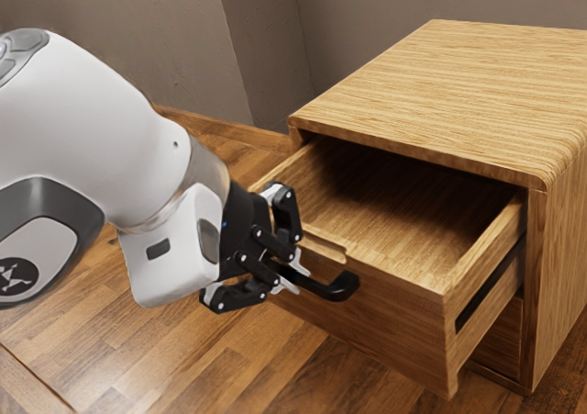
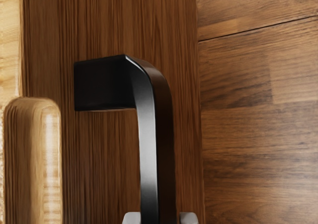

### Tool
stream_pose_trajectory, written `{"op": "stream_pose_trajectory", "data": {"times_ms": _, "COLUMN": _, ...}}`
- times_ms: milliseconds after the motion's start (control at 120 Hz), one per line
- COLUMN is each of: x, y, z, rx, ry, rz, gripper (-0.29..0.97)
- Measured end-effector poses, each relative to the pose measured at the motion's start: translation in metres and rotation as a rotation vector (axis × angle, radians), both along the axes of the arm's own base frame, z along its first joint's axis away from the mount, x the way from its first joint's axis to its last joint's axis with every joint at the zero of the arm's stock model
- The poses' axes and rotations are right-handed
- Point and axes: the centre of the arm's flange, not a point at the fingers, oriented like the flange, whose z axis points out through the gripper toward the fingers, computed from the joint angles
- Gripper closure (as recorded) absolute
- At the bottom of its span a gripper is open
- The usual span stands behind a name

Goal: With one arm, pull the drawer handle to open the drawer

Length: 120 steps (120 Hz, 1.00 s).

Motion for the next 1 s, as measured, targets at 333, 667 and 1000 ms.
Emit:
{"op": "stream_pose_trajectory", "data": {"times_ms": 333, "x": -0.033, "y": 0.004, "z": 0.000, "rx": -0.010, "ry": -0.021, "rz": 0.009, "gripper": 0.72}}
{"op": "stream_pose_trajectory", "data": {"times_ms": 667, "x": -0.059, "y": 0.003, "z": -0.001, "rx": -0.011, "ry": -0.039, "rz": 0.015, "gripper": 0.72}}
{"op": "stream_pose_trajectory", "data": {"times_ms": 1000, "x": -0.066, "y": -0.003, "z": -0.001, "rx": -0.021, "ry": -0.024, "rz": 0.026, "gripper": 0.63}}
